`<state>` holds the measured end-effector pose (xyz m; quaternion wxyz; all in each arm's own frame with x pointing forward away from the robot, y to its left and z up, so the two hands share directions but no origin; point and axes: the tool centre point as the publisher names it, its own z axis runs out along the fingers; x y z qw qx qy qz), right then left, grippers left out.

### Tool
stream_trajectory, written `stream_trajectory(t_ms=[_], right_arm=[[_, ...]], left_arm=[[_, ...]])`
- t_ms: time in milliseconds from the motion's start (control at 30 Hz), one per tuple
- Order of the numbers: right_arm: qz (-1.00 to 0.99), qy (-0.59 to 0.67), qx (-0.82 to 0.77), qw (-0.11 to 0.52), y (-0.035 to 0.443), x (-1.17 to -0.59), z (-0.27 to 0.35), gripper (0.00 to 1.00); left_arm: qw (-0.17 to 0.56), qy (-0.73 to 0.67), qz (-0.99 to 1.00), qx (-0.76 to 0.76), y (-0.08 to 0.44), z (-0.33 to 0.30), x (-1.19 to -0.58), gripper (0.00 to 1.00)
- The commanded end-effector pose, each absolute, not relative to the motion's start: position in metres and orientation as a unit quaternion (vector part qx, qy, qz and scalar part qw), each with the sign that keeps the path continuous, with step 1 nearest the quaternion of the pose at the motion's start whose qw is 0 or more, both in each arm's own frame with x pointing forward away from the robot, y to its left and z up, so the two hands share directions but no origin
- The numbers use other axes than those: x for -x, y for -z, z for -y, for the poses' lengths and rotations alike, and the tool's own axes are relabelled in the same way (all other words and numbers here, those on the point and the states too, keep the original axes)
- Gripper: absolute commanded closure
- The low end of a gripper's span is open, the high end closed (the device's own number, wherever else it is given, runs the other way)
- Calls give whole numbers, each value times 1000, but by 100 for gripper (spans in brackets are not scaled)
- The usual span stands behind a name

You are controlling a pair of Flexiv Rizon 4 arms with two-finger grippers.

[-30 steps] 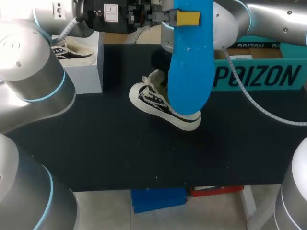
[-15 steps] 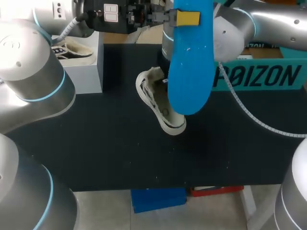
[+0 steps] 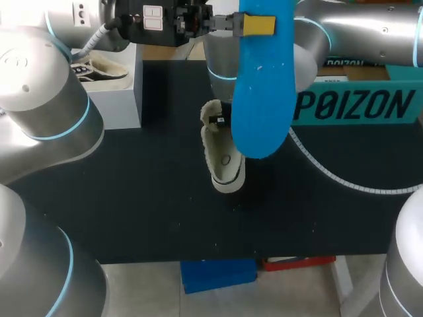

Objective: Take the shoe out of the shoebox, open the shoe tongue, remove and reinsert the insole, then place the shoe into the shoebox

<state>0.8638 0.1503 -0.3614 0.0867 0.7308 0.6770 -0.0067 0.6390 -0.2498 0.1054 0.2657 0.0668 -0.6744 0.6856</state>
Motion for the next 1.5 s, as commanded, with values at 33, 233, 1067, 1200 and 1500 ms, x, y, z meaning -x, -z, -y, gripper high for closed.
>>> stream_trajectory(t_ms=[33, 233, 1067, 1200, 1500], right_arm=[[-657, 36, -747, 98, 372, -871, -157, 100], [-660, 31, -745, 90, 386, -875, -158, 100], [-652, -294, -693, -93, 294, -832, -136, 0], [-672, -363, -629, -146, 278, -825, -145, 0], [-672, -363, -629, -146, 278, -825, -145, 0]], left_arm=[[265, -685, 675, -68, -105, 250, -638, 100], [265, -685, 675, -68, -105, 250, -638, 100], [265, -685, 675, -68, -105, 250, -638, 100], [265, -685, 675, -68, -105, 250, -638, 100], [265, -685, 675, -68, -105, 250, -638, 100]])
